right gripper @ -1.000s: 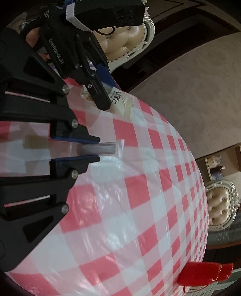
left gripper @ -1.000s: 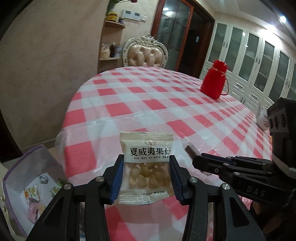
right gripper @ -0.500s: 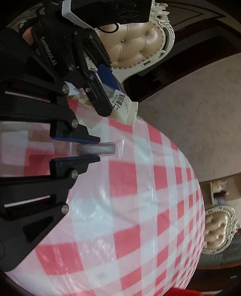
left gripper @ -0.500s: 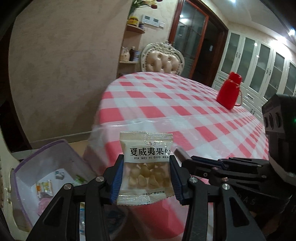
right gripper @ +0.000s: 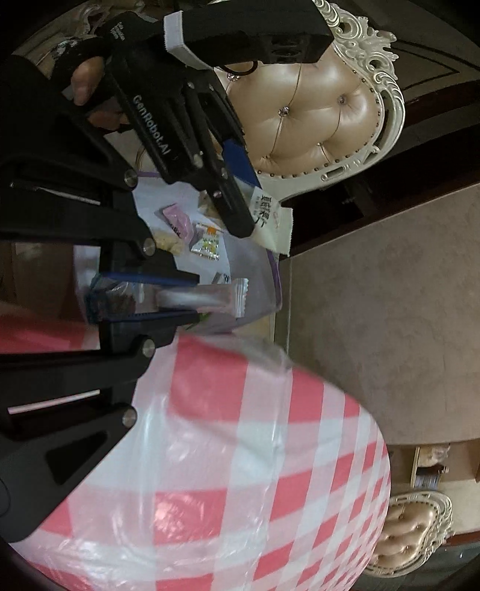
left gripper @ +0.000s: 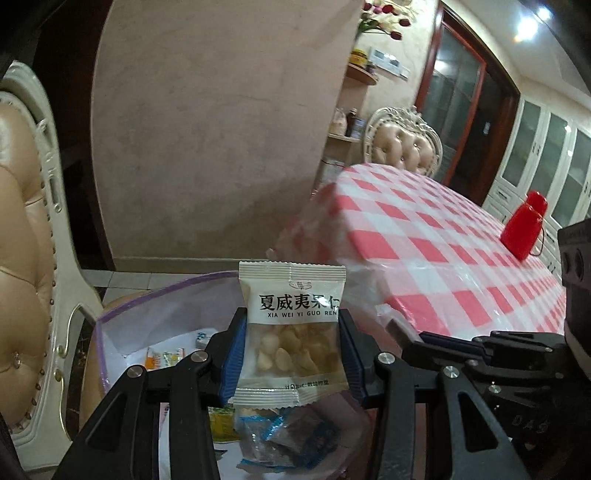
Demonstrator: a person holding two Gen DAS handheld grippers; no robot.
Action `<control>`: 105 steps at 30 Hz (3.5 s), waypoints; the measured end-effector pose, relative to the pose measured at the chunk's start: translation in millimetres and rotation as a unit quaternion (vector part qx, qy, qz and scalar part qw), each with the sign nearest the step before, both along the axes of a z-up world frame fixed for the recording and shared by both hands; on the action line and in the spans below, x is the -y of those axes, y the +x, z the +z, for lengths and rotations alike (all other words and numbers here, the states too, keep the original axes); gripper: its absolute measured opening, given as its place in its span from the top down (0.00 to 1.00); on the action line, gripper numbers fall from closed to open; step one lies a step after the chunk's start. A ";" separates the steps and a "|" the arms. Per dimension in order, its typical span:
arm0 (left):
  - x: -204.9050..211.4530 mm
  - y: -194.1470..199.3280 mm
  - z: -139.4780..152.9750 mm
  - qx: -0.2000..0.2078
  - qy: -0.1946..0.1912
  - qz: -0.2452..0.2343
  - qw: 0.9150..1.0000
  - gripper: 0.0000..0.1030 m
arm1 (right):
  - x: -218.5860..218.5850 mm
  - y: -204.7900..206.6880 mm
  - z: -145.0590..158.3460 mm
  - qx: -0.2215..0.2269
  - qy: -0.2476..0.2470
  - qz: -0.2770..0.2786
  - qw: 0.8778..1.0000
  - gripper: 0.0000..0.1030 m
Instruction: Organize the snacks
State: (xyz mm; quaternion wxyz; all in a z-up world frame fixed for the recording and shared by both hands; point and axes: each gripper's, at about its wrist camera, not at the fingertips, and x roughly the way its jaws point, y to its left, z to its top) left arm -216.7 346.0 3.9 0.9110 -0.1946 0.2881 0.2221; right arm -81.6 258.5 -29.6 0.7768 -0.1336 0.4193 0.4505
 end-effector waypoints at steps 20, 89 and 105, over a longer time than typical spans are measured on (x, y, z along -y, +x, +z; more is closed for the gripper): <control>-59.8 -25.9 -37.6 -0.065 -0.010 0.082 0.994 0.54 | -69.6 -29.1 -24.4 0.020 -0.051 0.083 0.995 0.85; -78.0 -32.1 -56.4 -0.153 -0.030 0.163 0.974 0.00 | -63.9 -27.2 -32.9 -0.004 -0.078 0.066 0.995 0.31; -78.4 -32.3 -59.9 -0.155 -0.038 0.161 0.974 0.00 | -63.8 -26.9 -33.3 -0.004 -0.078 0.066 0.995 0.30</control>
